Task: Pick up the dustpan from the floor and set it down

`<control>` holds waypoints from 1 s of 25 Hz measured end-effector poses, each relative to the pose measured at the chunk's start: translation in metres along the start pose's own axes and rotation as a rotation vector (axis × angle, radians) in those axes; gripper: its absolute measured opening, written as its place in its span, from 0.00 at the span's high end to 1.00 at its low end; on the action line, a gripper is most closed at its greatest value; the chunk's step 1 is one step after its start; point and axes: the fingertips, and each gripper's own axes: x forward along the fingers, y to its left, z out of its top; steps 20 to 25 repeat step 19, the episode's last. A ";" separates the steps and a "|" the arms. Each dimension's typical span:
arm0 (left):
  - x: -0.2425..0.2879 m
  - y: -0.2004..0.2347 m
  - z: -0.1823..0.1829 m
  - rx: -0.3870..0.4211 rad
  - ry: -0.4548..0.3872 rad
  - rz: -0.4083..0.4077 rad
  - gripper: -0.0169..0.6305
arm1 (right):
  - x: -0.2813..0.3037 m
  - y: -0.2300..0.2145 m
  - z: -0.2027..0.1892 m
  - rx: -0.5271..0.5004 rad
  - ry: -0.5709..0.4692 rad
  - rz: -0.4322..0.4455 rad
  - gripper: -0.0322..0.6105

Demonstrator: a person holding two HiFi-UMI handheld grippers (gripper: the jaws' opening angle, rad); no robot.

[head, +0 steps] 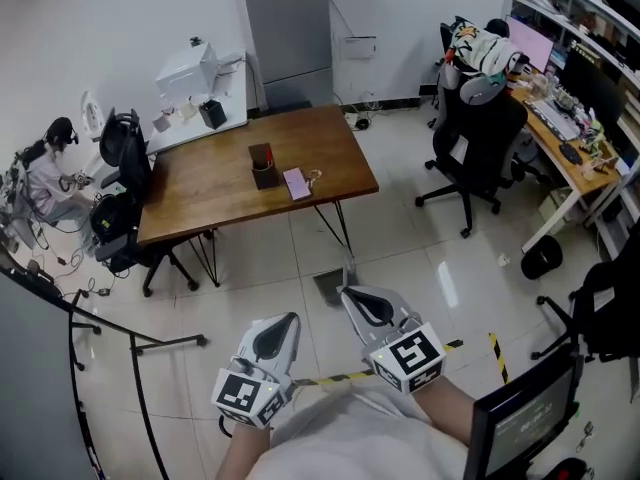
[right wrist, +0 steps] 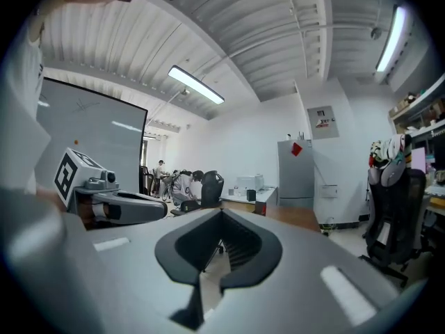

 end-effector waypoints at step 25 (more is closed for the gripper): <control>0.007 0.033 -0.004 -0.034 0.014 0.042 0.95 | 0.018 -0.011 -0.016 0.057 0.075 -0.050 0.95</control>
